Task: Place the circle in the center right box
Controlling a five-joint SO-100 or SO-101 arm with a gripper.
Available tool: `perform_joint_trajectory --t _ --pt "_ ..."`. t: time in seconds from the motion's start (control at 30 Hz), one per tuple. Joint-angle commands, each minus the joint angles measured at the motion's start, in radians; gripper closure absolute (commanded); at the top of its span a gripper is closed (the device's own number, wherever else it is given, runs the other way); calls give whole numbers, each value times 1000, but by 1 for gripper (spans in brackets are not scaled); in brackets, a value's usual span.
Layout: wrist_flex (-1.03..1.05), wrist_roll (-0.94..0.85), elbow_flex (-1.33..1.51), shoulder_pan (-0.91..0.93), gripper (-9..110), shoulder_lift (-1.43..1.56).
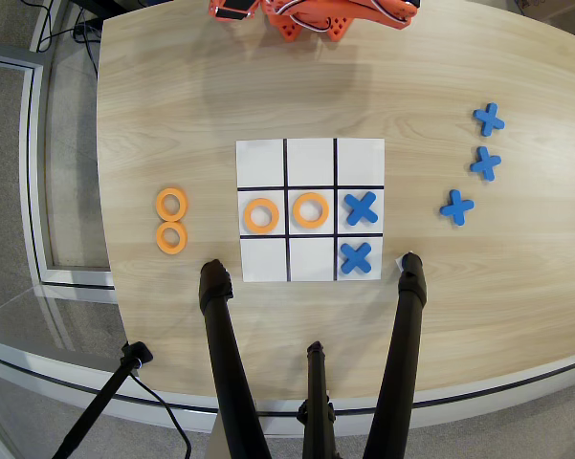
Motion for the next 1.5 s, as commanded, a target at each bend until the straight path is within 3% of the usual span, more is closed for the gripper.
perform_joint_trajectory --t 0.0,1.47 --pt "8 3 55 14 102 18" --pt "8 6 55 -43 101 17"
